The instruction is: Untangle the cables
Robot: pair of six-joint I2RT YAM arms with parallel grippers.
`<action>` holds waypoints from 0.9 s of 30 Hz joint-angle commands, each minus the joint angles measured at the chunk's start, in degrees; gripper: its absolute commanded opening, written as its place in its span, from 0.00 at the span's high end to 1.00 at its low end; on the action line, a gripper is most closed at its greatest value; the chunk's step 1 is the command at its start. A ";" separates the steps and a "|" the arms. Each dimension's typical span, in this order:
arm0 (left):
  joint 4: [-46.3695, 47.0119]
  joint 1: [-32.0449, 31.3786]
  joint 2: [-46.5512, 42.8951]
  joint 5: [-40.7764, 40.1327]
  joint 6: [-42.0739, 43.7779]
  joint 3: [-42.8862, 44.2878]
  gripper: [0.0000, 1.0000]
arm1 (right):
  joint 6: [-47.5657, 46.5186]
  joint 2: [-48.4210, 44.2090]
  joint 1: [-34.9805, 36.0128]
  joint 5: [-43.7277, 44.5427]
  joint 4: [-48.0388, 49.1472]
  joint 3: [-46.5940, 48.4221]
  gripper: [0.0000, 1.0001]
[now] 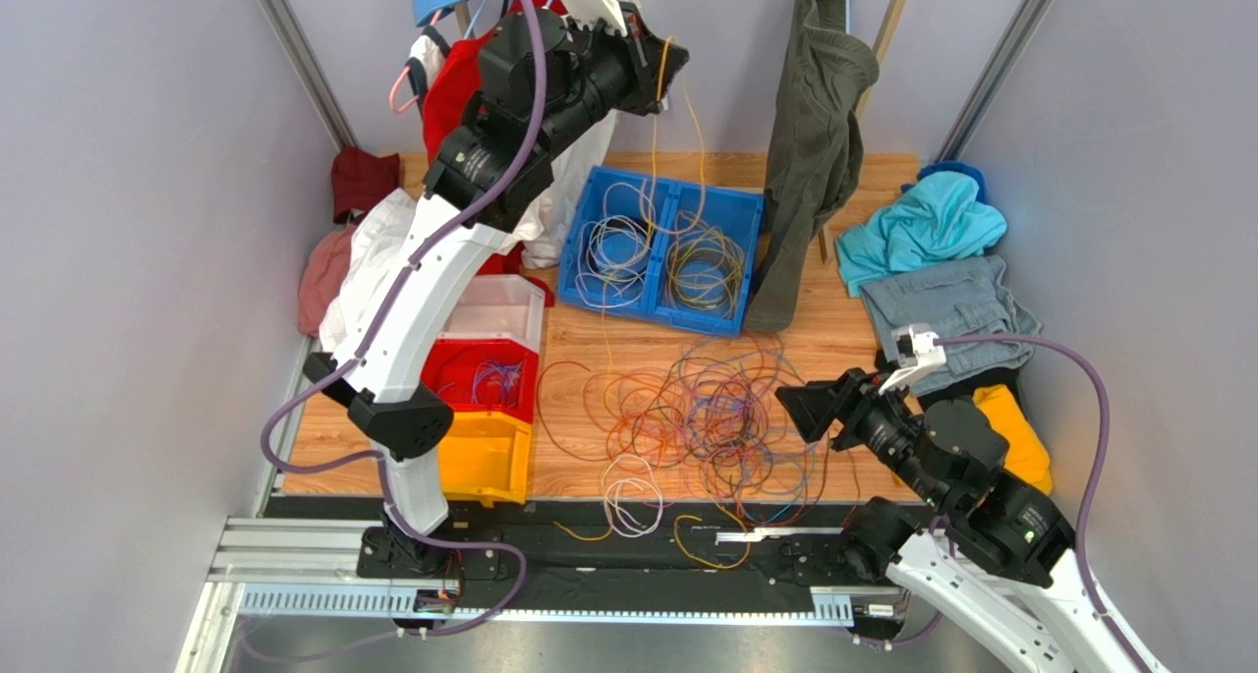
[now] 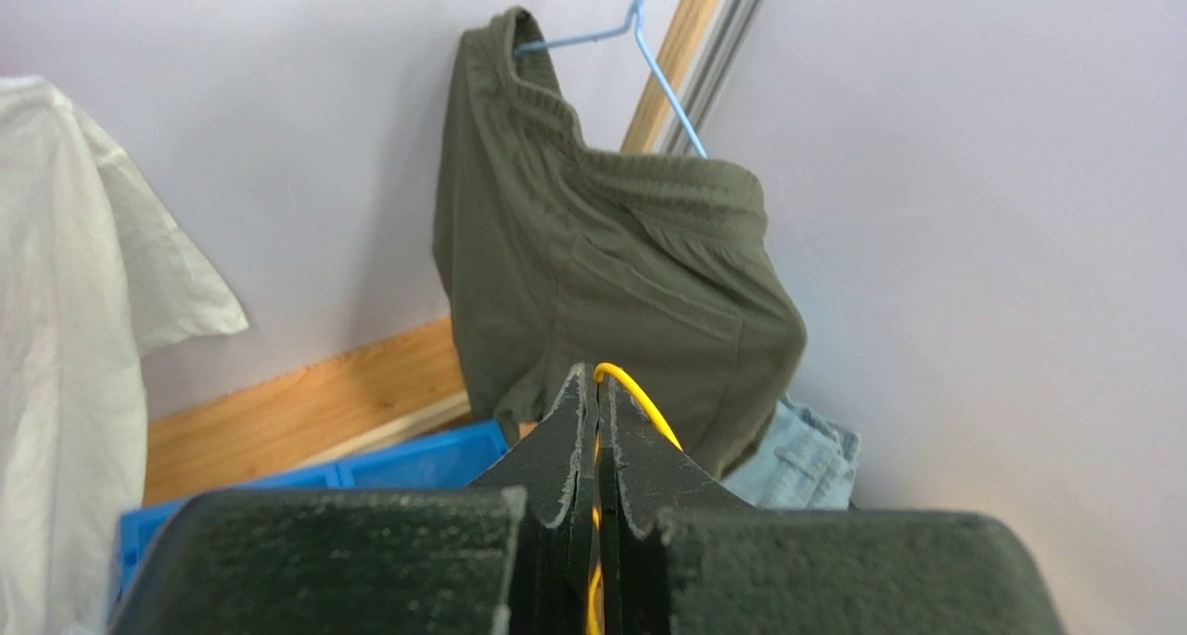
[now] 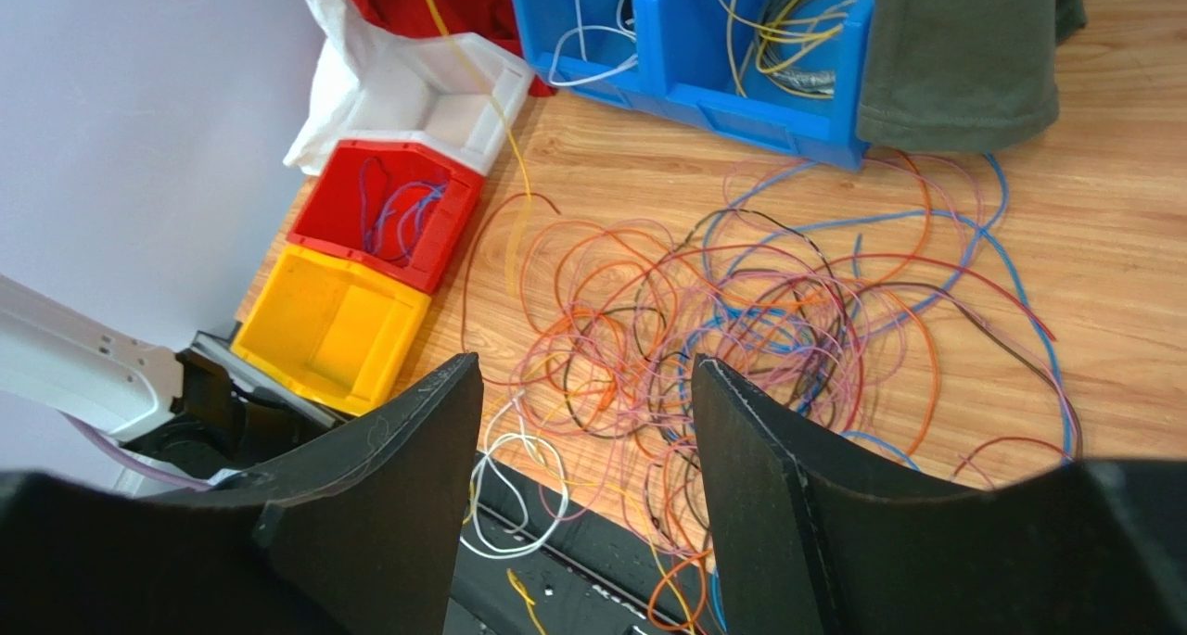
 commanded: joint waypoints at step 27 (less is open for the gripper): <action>42.27 3.51 16.56 5.98 8.78 3.94 1.00 | -1.73 0.13 0.20 1.90 6.69 -6.47 0.41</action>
